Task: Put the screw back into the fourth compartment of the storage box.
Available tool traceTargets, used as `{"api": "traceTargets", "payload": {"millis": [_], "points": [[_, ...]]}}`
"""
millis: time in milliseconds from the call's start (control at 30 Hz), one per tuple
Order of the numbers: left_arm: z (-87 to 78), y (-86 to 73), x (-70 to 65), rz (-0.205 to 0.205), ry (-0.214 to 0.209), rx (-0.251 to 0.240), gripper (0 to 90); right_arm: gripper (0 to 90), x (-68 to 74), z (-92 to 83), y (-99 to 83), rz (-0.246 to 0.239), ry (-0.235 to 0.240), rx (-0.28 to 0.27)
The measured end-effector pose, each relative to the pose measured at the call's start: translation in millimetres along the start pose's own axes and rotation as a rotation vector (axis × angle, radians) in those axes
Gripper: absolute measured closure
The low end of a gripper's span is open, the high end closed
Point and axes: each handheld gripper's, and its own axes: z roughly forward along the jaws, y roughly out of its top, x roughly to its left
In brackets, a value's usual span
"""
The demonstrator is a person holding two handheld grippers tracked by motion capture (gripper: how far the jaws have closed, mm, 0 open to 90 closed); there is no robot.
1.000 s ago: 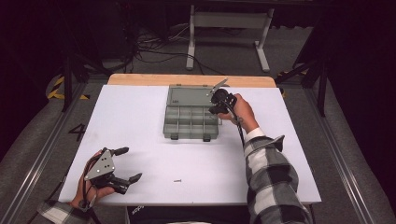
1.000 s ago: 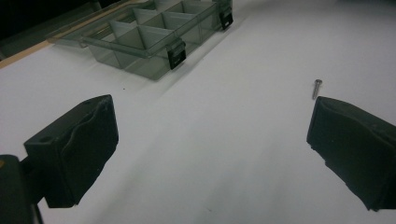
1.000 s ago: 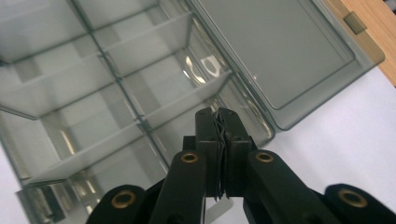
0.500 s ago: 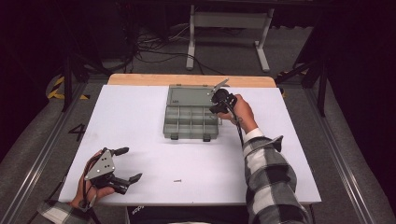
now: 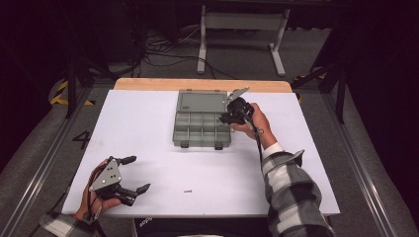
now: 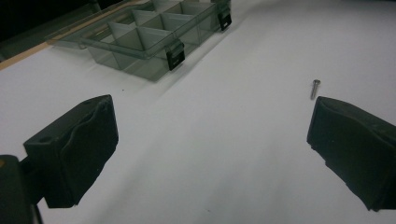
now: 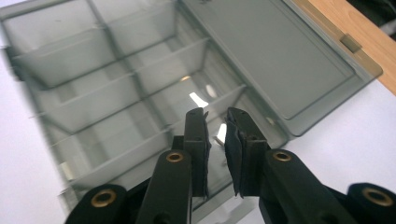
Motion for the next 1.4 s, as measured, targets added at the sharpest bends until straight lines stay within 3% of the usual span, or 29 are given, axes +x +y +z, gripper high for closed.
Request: {"api": "traceTargets", "payload": {"millis": [267, 400, 433, 667, 900, 1133, 1400], "points": [[1.0, 0.4, -0.4, 0.001, 0.006, 0.002, 2.6, 70.5, 29.5, -26.8, -11.5, -0.038, 0.044, -0.124], [1.2, 0.5, -0.7, 0.004, 0.005, 0.004, 2.6, 66.1, 41.1, -33.1, -15.1, -0.062, 0.067, -0.152], [1.3, 0.5, -0.7, 0.004, 0.006, 0.004, 2.6, 64.9, 51.3, -36.6, -17.3, -0.084, 0.083, -0.166], [2.0, 0.9, -0.9, 0.006, 0.007, 0.009, 2.6, 56.1, 77.8, -42.0, -19.7, -0.136, 0.129, -0.195], [2.0, 0.9, -1.0, 0.008, 0.008, 0.014, 2.6, 44.3, 102.1, -42.5, -22.7, -0.177, 0.171, -0.191], [1.4, 1.4, -1.8, 0.011, 0.012, 0.011, 2.6, 28.4, 123.4, -37.8, -25.9, -0.208, 0.180, -0.171], [0.9, 1.5, -1.9, 0.013, 0.013, 0.010, 2.6, 10.7, 144.6, -28.1, -28.1, -0.219, 0.260, -0.127]]}}
